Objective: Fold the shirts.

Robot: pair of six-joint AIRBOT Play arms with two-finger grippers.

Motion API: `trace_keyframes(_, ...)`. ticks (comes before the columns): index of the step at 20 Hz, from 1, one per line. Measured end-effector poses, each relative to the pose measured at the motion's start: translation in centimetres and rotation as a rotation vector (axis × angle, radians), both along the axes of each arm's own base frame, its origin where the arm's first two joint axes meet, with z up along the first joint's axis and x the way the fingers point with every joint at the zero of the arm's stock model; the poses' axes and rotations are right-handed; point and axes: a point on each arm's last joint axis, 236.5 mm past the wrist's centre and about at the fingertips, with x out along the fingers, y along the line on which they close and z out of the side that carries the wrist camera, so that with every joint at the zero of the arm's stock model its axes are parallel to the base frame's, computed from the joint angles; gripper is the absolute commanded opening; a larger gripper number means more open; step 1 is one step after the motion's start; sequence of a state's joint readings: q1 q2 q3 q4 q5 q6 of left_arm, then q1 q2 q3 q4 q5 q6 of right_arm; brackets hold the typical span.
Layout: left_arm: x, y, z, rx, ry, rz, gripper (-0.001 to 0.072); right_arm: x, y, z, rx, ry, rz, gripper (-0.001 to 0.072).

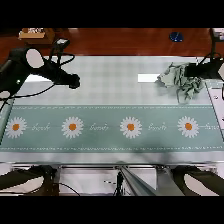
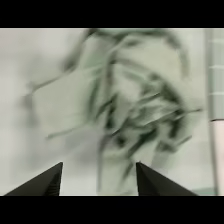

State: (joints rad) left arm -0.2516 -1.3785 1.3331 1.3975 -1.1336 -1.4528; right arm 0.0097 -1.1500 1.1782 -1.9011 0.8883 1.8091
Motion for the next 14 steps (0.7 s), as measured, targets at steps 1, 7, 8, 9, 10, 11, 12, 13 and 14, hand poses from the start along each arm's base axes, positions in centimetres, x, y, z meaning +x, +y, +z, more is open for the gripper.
trace_keyframes(1, 0.0, -0.1, -0.2, -0.002, 0.007, 0.0, 0.0534, 0.7, -1.6, -0.4, -0.005, -0.017, -0.039, 0.0547)
trace_keyframes(7, -0.7, -1.6, -0.2, -0.073, 0.045, 0.002, 0.0719, 5.1, -7.6, -4.4, 0.074, -0.12, -0.158, 0.0594)
trace_keyframes(8, -0.7, -1.8, -0.1, -0.084, 0.044, 0.003, 0.0719, 5.9, -7.9, -5.0, 0.087, -0.138, -0.161, 0.0593)
trace_keyframes(9, -0.8, -2.0, 0.1, -0.091, 0.044, 0.002, 0.0719, 6.7, -8.0, -5.6, 0.099, -0.158, -0.158, 0.0593)
trace_keyframes(10, -0.8, -2.1, 0.3, -0.098, 0.041, 0.002, 0.0719, 7.4, -8.2, -6.2, 0.107, -0.171, -0.155, 0.0593)
trace_keyframes(11, -0.8, -2.2, 0.5, -0.103, 0.037, 0.002, 0.0719, 8.0, -8.1, -7.1, 0.115, -0.177, -0.15, 0.0593)
trace_keyframes(12, -0.9, -2.2, 0.7, -0.107, 0.035, 0.002, 0.0719, 8.5, -8.1, -7.9, 0.121, -0.181, -0.146, 0.0593)
trace_keyframes(13, -0.9, -2.3, 0.9, -0.112, 0.031, 0.002, 0.0719, 8.9, -8.0, -9.0, 0.134, -0.177, -0.146, 0.0593)
trace_keyframes(14, -0.9, -2.3, 1.1, -0.115, 0.028, 0.002, 0.0719, 9.2, -8.0, -9.9, 0.143, -0.172, -0.147, 0.0593)
